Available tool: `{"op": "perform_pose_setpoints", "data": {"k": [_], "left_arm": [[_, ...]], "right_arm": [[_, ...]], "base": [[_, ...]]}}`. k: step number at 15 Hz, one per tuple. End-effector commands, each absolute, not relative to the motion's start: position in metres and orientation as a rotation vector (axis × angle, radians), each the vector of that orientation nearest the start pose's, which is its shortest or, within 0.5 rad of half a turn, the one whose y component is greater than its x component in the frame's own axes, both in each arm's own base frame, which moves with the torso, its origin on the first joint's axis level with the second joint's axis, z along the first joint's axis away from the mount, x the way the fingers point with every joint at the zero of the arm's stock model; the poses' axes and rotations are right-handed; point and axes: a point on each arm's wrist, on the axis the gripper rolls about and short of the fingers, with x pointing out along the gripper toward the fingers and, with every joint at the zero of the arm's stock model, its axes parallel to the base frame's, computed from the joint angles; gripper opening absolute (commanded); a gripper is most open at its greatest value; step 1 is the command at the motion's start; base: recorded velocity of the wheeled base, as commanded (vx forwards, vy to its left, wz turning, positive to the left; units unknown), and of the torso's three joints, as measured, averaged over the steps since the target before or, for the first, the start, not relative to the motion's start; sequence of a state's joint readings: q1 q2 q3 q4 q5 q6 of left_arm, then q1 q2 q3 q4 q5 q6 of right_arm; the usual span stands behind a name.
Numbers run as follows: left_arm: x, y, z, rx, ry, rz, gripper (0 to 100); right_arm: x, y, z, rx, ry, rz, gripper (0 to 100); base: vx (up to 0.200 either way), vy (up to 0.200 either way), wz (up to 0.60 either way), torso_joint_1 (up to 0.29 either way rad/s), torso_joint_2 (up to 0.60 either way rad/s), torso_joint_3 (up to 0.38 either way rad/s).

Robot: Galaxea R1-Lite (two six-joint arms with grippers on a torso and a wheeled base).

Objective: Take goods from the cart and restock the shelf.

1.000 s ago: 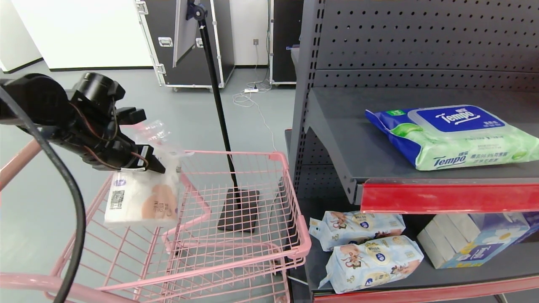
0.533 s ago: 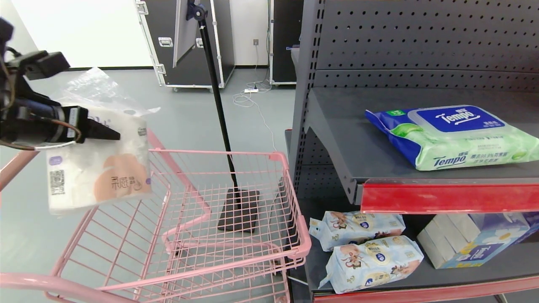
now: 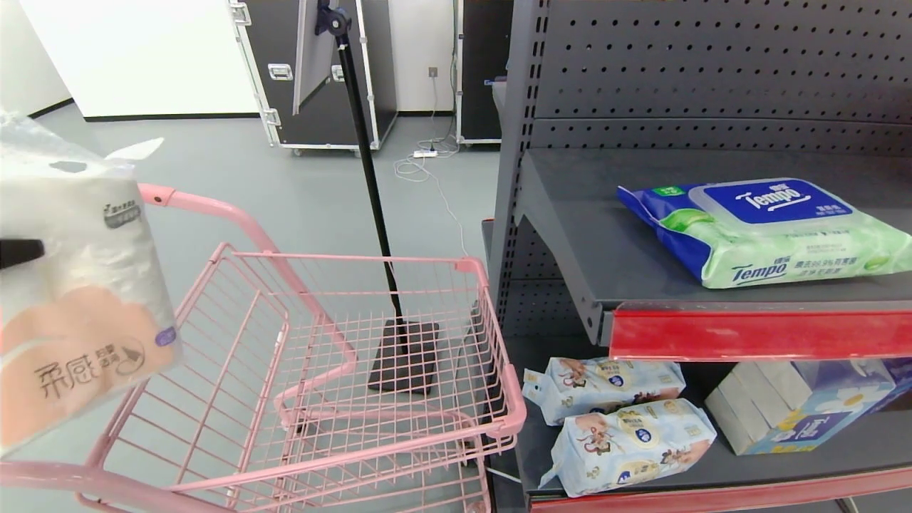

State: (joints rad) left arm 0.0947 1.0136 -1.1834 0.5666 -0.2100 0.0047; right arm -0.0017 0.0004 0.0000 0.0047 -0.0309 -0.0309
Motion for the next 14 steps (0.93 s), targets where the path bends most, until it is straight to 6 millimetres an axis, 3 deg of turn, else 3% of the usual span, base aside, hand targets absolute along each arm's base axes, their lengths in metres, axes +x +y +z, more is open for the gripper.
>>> {"op": "perform_pose_setpoints", "data": {"k": [1, 5, 11, 14], "left_arm": [[0.028, -0.002, 0.291, -0.069, 0.216, -0.114, 0], [0.005, -0.004, 0.253, -0.05, 0.069, -0.124, 0], [-0.021, -0.007, 0.232, -0.087, 0.001, -0.129, 0], [-0.025, -0.007, 0.225, -0.084, -0.004, -0.125, 0]], "right_arm": [[-0.023, -0.001, 0.075, -0.031, 0.007, -0.032, 100], [-0.023, -0.001, 0.075, -0.031, 0.007, -0.034, 100], [-0.023, -0.001, 0.075, -0.037, 0.007, -0.038, 100], [-0.023, -0.001, 0.075, -0.032, 0.007, -0.041, 100]], "base": [[0.0, 0.0, 0.0, 0.0, 0.0, 0.0], [0.0, 0.0, 0.0, 0.0, 0.0, 0.0], [0.0, 0.0, 0.0, 0.0, 0.0, 0.0], [0.0, 0.0, 0.0, 0.004, -0.02, -0.017]]}}
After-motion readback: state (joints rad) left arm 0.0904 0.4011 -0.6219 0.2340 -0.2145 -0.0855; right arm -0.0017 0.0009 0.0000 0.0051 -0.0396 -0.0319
